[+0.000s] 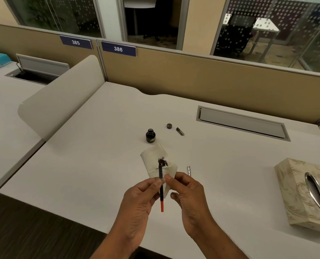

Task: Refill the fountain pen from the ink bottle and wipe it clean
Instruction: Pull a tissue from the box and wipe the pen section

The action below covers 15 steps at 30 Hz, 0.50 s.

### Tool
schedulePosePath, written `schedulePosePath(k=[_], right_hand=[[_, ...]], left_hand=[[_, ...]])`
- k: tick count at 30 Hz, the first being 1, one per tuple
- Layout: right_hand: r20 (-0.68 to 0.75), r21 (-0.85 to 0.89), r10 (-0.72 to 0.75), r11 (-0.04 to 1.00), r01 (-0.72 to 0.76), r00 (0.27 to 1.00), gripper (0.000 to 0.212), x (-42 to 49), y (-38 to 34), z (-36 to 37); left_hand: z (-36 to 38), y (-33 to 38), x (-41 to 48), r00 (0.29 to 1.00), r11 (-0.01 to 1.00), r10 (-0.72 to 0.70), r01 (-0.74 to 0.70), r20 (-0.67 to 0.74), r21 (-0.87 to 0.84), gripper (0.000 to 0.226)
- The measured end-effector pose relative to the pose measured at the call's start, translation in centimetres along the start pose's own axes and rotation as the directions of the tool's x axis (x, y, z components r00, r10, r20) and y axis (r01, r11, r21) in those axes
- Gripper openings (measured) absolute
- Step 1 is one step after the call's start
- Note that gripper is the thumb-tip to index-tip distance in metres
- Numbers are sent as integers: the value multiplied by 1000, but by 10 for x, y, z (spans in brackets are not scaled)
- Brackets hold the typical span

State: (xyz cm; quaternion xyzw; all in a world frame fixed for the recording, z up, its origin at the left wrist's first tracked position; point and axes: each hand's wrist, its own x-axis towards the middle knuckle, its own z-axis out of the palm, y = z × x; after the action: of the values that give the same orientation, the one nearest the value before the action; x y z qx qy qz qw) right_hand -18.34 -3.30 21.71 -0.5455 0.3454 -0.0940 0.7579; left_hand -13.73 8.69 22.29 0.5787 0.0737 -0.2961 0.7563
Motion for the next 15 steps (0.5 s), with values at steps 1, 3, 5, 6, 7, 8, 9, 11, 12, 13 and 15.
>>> schedulePosePath(k=[1,3,5,6,7,8,9,11,12,13,15], right_hand=[[-1,11,4,1000,-4,1000,9,1,1,1],[-9,17,10,1000,-10,1000,11,3,3,4],[-13,22,13,1000,-12,1000,11,6,4,5],[-13,22,13,1000,-13,1000,11,7,4,6],[-9,21,14,1000,-14,1000,10,8,4,6],[-3,19,15,1000,-14,1000,10,9,4,5],[5,19,15,1000,-15,1000,11,10,4,5],[22,17,14,1000,-14,1000,12,12,5,3],[29,12,13,1000,-13,999,13,14,6,3],[35,3,15,1000,-15,999,14,14,6,2],[47,-20,29,999,-28,998,14,17,8,1]], left_hand=[[0,0,1,1000,1000,12,-12,-7,20,42],[0,1,4,999,999,31,-29,-25,44,42],[-2,2,8,999,999,34,-33,-28,37,43],[-2,2,10,999,999,31,-31,-23,25,42],[-3,3,11,999,1000,29,-29,-18,9,41],[-3,3,13,999,1000,30,-30,-15,-6,37],[-4,2,14,1000,999,29,-30,-9,-25,33],[-5,1,17,1000,998,23,-22,6,-54,29],[-5,1,19,1000,998,19,-18,9,-58,31],[-6,0,21,1000,998,15,-14,10,-58,34],[-7,-2,25,1000,998,10,-10,7,-59,37]])
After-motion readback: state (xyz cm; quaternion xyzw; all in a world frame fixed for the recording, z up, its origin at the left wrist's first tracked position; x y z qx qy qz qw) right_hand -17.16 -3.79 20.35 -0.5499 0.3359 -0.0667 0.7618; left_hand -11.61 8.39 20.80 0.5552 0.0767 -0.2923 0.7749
